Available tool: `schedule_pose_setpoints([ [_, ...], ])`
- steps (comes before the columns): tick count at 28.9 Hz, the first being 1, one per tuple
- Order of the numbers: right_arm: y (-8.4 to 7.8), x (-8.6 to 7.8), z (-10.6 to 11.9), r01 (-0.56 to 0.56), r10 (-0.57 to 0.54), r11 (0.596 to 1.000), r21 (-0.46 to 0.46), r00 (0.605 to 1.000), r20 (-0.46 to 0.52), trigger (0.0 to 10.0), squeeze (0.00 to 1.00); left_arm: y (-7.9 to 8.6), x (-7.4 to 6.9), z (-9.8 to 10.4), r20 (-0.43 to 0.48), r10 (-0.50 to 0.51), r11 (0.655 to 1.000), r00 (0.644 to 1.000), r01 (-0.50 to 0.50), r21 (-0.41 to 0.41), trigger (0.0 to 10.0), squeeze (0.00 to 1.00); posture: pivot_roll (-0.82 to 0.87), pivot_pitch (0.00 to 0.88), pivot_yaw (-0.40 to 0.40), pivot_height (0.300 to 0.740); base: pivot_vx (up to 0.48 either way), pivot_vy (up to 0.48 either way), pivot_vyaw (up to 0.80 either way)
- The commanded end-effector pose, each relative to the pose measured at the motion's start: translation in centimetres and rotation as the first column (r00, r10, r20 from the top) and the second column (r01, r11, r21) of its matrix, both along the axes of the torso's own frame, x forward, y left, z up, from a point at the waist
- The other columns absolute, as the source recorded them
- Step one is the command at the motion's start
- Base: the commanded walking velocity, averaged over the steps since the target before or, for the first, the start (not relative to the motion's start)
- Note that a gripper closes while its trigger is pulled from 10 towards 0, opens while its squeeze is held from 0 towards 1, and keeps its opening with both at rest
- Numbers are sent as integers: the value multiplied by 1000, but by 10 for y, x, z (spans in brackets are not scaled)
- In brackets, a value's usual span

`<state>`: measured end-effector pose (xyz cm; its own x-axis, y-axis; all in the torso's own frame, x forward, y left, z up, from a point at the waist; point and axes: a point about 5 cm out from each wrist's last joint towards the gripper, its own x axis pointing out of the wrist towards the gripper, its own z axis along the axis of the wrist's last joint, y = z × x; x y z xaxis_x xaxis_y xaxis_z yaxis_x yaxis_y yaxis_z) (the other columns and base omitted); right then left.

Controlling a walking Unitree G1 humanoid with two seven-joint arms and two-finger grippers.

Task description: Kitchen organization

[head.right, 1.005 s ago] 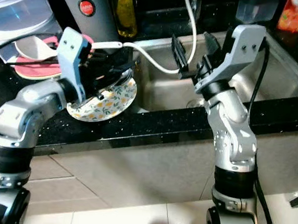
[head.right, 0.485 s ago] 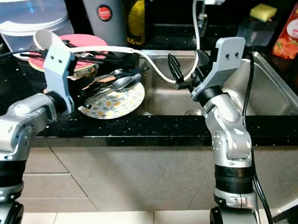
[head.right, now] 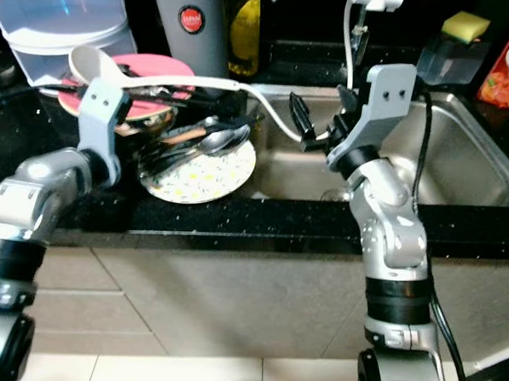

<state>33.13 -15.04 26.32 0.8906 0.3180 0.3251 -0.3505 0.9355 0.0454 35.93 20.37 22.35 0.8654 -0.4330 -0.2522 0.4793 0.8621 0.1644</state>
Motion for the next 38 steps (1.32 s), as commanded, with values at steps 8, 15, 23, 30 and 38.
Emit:
schedule_pose_setpoints([
  [8, -6, -6, -3, 52, -52, 999, 13, 999, 10, 10000, 0, -10, 5, 6, -19, -147, 983, 989, 148, 108, 10000, 0, -3, 40, 58, 740, 0, 0, 0],
  [15, -11, -11, -4, 77, -77, 997, 16, 997, 10, 10000, 0, -13, -17, 4, -75, -269, 958, 960, 275, 77, 10000, 0, -10, 49, 69, 740, 0, 0, 0],
  [23, -7, -9, -4, 59, -60, 998, 17, 998, 5, 10000, 0, -3, -23, 7, -81, -265, 962, 961, 270, 49, 10000, 0, 10, 49, 53, 740, 0, 0, 0],
  [30, -3, -7, -5, 40, -40, 999, 19, 999, -2, 10000, 0, 12, -19, 0, -75, -184, 972, 980, 193, 136, 10000, 0, 27, 48, 31, 740, 0, 0, 0],
  [38, -1, -6, -5, 28, -28, 999, 17, 1000, -6, 10000, 0, 21, -3, 1, -64, -119, 981, 991, 127, 144, 10000, 0, 22, 49, 26, 740, 0, 0, 0],
])
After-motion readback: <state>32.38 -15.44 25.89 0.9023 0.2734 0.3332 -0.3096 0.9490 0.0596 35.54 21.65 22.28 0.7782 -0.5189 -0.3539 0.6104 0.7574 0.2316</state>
